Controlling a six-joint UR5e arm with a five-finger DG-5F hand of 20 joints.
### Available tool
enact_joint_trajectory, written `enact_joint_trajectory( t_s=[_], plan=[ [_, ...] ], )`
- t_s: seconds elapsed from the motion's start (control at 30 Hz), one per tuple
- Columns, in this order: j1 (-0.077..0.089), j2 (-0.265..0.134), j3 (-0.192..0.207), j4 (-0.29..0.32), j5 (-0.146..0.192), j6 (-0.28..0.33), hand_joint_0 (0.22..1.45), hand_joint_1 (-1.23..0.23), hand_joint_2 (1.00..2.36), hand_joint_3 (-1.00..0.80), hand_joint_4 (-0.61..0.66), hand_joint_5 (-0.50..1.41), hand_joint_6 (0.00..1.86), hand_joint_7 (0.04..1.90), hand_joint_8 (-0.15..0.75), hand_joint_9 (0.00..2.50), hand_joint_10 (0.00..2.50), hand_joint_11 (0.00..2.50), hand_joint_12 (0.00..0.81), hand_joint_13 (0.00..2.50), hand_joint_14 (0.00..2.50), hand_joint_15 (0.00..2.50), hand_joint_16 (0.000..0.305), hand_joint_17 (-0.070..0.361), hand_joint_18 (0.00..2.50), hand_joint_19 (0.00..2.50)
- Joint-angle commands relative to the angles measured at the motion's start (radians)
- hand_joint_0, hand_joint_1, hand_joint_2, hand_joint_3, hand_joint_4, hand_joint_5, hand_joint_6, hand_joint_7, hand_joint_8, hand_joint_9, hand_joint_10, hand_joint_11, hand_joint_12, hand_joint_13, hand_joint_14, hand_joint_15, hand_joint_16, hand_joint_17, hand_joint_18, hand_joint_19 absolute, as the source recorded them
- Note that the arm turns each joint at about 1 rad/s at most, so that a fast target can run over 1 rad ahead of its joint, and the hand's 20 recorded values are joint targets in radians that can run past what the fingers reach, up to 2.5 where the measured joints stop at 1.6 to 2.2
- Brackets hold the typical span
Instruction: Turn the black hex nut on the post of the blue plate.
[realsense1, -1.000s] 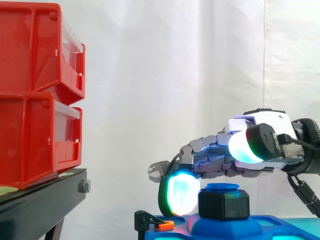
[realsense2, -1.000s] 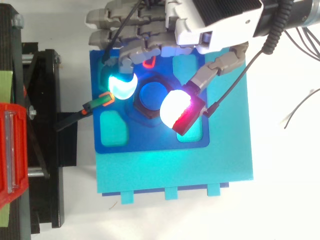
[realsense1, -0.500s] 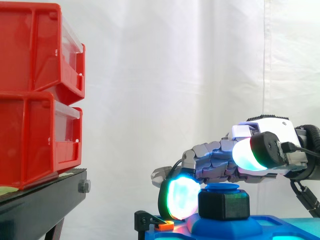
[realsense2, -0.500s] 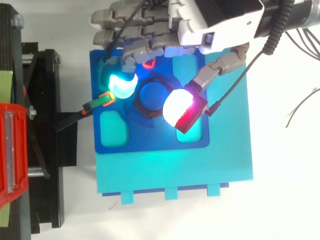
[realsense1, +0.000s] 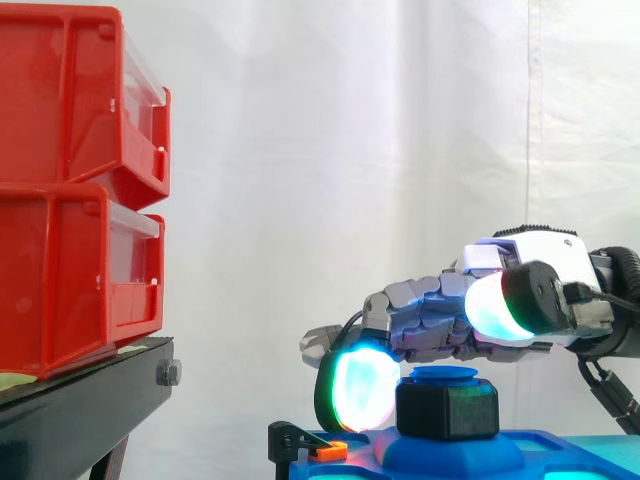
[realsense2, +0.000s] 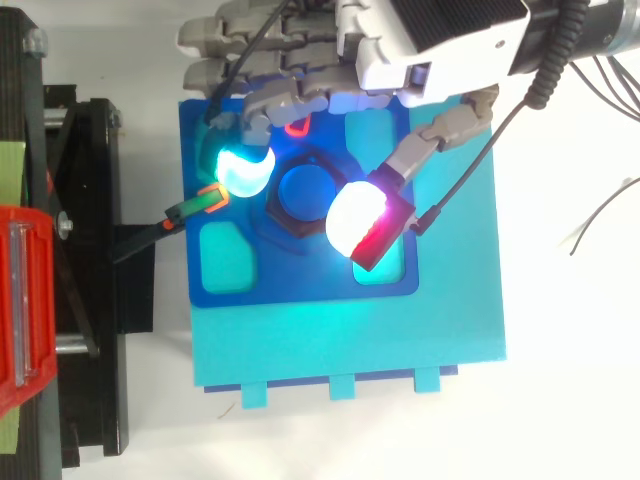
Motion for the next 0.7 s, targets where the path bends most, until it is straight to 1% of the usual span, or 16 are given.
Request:
enact_joint_trajectory(
  t_s=[0.0,0.03,0.1,0.17,0.3,0.33,0.5,0.6,0.67],
  plan=[
    [0.0,0.0,0.0,0.004,-0.004,0.009,0.49,-0.43,1.0,-0.5,0.31,-0.19,0.5,1.07,0.263,0.21,0.0,0.0,0.359,0.0,0.0,0.0,0.05,0.113,0.0,0.15],
    [0.0,0.0,0.0,0.006,-0.005,0.01,0.49,-0.53,1.0,-0.5,0.31,-0.2,0.5,1.12,0.262,0.2,0.0,0.0,0.358,0.0,0.0,0.0,0.05,0.113,0.0,0.16],
    [0.0,0.0,0.0,0.006,-0.007,0.01,0.5,-0.6,1.0,-0.5,0.3,-0.21,0.5,1.14,0.256,0.2,0.0,0.0,0.354,0.0,0.0,0.0,0.049,0.111,0.0,0.15],
    [0.0,0.0,0.0,0.007,-0.005,0.007,0.52,-0.7,1.0,-0.5,0.28,-0.22,0.5,1.2,0.246,0.2,0.0,0.0,0.345,0.02,0.0,0.0,0.048,0.108,0.0,0.16],
    [0.0,0.0,0.0,0.0,-0.005,0.006,0.55,-0.76,1.0,-0.5,0.27,-0.22,0.5,1.24,0.238,0.19,0.0,0.0,0.339,0.05,0.0,0.0,0.047,0.106,0.0,0.15],
    [0.0,0.0,0.0,-0.002,-0.005,0.006,0.56,-0.78,1.0,-0.5,0.28,-0.22,0.5,1.27,0.24,0.23,0.0,0.0,0.34,0.09,0.0,0.0,0.047,0.106,0.07,0.12],
    [0.0,0.0,0.0,0.0,-0.005,0.006,0.58,-0.77,1.0,-0.5,0.27,-0.21,0.5,1.37,0.241,0.26,0.0,0.01,0.337,0.11,0.0,0.0,0.046,0.103,0.1,0.13],
    [0.0,0.0,0.0,0.0,-0.005,0.006,0.59,-0.78,1.0,-0.5,0.27,-0.21,0.51,1.36,0.242,0.26,0.0,0.02,0.334,0.12,0.0,0.0,0.045,0.102,0.11,0.13],
    [0.0,0.0,0.0,0.0,-0.005,0.006,0.6,-0.81,1.0,-0.5,0.28,-0.21,0.52,1.35,0.241,0.25,0.0,0.02,0.333,0.12,0.0,0.0,0.045,0.102,0.13,0.12]
  ],
)
